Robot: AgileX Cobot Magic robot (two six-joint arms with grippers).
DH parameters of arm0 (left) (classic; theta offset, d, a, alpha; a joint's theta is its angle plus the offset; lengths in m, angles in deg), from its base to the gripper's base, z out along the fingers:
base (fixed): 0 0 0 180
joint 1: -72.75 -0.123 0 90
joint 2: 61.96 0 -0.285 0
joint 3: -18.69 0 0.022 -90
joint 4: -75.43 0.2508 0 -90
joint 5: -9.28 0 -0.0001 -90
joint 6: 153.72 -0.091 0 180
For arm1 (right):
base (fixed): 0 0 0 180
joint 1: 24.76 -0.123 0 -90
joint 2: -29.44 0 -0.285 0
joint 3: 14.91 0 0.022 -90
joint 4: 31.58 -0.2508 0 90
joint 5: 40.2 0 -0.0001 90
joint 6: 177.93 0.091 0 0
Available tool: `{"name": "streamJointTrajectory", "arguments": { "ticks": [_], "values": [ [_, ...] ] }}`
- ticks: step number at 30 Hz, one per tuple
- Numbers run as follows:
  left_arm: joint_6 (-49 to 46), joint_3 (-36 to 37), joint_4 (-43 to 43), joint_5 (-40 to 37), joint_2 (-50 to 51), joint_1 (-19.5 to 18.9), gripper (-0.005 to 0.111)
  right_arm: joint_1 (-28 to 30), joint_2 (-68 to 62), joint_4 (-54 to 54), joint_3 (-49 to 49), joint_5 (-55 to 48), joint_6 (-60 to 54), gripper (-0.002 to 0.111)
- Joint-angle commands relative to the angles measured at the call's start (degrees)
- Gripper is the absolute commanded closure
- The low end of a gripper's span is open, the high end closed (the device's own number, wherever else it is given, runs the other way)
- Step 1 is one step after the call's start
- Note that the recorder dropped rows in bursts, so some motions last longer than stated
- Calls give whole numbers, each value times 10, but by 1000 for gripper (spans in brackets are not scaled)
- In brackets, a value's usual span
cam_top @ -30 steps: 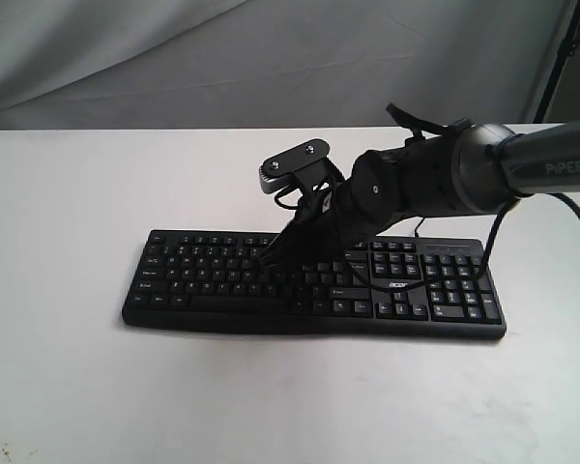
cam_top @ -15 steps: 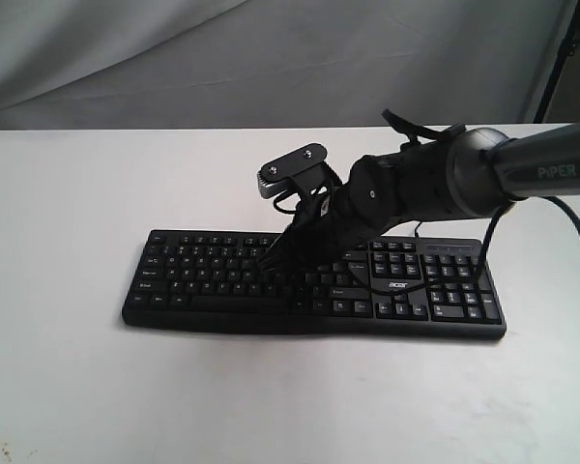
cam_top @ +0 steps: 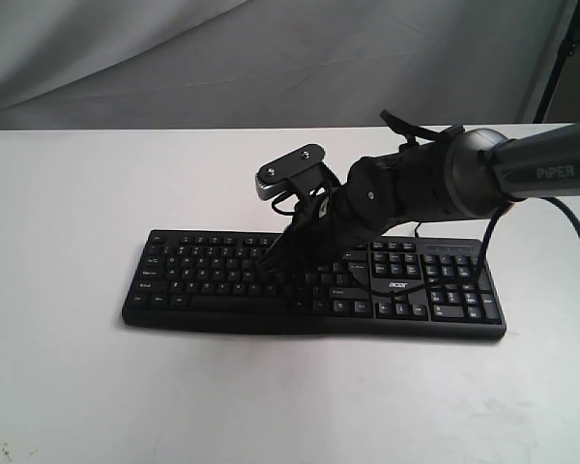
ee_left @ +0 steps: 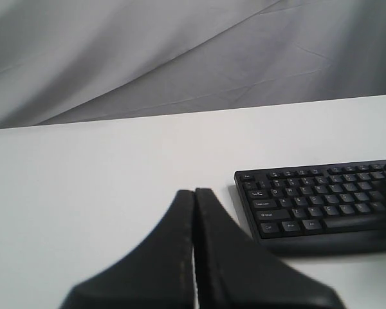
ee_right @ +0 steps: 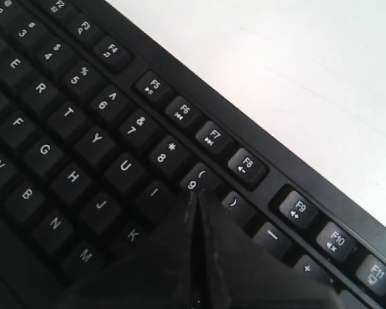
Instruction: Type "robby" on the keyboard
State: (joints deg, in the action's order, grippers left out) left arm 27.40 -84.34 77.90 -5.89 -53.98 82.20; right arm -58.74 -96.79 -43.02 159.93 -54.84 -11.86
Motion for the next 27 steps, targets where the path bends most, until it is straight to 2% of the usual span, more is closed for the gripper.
{"name": "streamJointTrajectory", "arguments": {
  "ticks": [1,21,24,27],
  "values": [
    [2,2,3,4,-2,4,107,-3,-3,10,-2,2,-4,108],
    [2,2,3,4,-2,4,107,-8,5,16,0,-1,-4,108],
    [2,2,3,4,-2,4,107,-11,45,27,1,-17,-2,108],
    [2,2,3,4,-2,4,107,-48,40,46,61,-92,-2,108]
  ]
}}
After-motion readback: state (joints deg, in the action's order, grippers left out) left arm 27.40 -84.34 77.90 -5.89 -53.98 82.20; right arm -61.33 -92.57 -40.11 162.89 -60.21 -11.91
